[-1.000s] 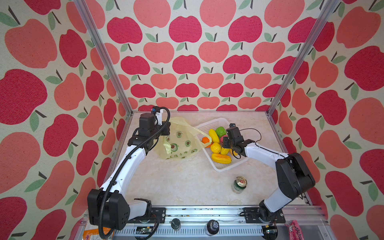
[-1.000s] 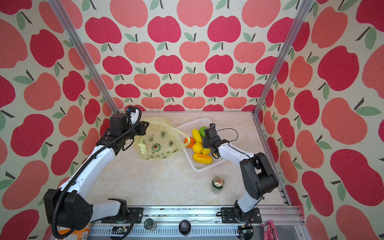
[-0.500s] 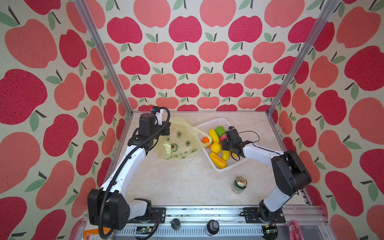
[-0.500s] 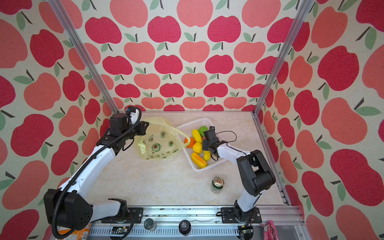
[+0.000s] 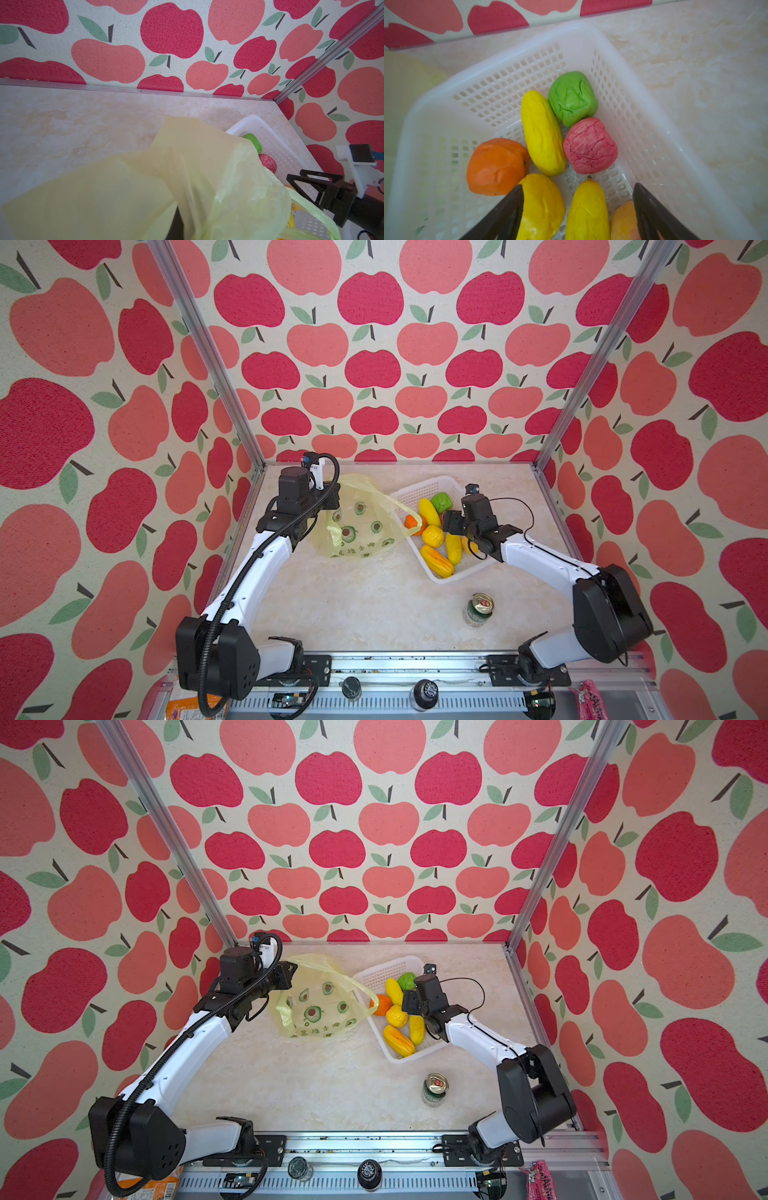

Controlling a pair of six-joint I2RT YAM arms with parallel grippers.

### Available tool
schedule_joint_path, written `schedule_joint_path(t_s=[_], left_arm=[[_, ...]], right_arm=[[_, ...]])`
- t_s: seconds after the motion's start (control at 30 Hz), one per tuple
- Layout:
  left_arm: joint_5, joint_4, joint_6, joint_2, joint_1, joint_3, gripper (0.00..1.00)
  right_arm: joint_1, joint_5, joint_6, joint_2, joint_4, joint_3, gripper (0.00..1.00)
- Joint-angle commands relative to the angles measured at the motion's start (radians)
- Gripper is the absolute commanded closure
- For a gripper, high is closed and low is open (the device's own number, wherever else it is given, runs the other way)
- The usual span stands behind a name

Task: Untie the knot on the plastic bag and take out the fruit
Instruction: 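Lower the yellow fruit into the basket and open the right gripper, then release the bag handle with the left gripper while the right gripper withdraws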

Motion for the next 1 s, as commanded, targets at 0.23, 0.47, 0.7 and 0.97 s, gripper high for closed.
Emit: schedule_joint_path(t_s=[0.23,0.47,0.7,0.97], left_arm=[[-0.118,0.022,-0.146,0.091,0.094,0.269,1.00],[-0.016,0.009,-0.281,0.242,0.137,0.512,1.00],[0.045,0.083,-0.330,0.371,0.152,0.536,1.00],[0.067,0.180,-0.370,0.479,0.159,0.415,1.00]], right_arm=[[-0.013,0.099,-0.130,-0.266,0.182,0.000,0.01],[-0.075,0.044,-0.126,-0.361,0.245,-0.105,0.01],[-0.108,0.016,-0.115,-0.421,0.248,-0.155,0.01],[-0.120,-0.019,-0.104,-0.433,0.256,-0.167,0.01]])
